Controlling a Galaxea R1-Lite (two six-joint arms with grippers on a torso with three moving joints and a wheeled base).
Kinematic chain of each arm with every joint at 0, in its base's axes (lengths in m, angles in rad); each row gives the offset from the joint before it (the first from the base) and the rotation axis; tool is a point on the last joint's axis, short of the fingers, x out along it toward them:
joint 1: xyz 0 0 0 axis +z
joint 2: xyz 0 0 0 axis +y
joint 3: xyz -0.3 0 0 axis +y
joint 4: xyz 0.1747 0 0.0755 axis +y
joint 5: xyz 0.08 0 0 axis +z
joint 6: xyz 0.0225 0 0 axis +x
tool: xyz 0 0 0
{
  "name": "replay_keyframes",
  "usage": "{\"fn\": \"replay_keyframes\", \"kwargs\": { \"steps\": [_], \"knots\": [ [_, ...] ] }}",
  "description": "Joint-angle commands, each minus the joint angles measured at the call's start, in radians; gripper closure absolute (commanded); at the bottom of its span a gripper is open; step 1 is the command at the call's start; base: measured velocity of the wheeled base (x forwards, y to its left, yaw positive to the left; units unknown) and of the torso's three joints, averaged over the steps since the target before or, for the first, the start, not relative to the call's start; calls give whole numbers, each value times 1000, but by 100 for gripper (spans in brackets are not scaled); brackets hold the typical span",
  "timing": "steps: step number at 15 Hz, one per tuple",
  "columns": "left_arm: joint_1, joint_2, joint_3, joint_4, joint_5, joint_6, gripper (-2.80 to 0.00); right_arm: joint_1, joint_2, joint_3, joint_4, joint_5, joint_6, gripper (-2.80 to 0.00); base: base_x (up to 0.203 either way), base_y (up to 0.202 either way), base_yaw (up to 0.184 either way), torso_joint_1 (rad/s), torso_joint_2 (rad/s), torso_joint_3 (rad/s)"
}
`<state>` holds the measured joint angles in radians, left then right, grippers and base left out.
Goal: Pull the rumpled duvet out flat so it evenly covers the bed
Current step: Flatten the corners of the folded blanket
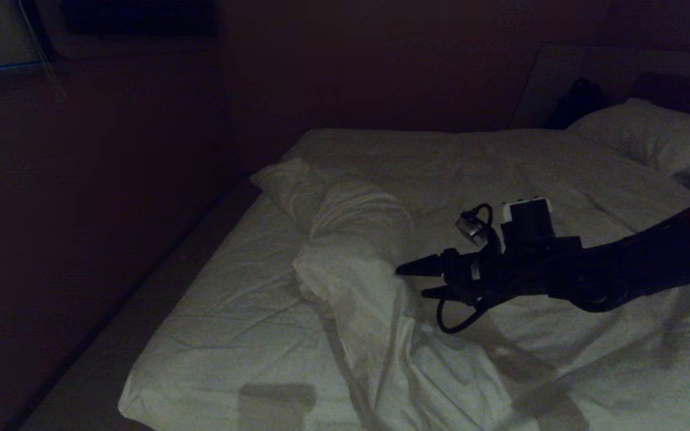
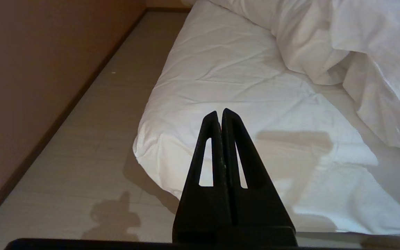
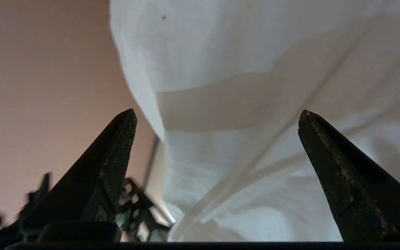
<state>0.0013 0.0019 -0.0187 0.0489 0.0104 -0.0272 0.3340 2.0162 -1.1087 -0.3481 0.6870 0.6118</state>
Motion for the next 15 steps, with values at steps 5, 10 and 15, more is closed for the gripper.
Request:
{"fn": "replay_keyframes", "kwargs": {
  "steps": [5, 10, 15],
  "knots": [
    [0, 0, 0, 0, 0, 0, 0, -12, 88, -70, -1, 98, 9, -280, 0, 0, 0, 0, 0, 0],
    [0, 0, 0, 0, 0, 0, 0, 8, 156, -162, -3, 104, 6, -280, 0, 0, 0, 0, 0, 0],
    [0, 0, 0, 0, 0, 0, 0, 39, 201, -208, -2, 103, 2, -280, 0, 0, 0, 0, 0, 0]
  ]
}}
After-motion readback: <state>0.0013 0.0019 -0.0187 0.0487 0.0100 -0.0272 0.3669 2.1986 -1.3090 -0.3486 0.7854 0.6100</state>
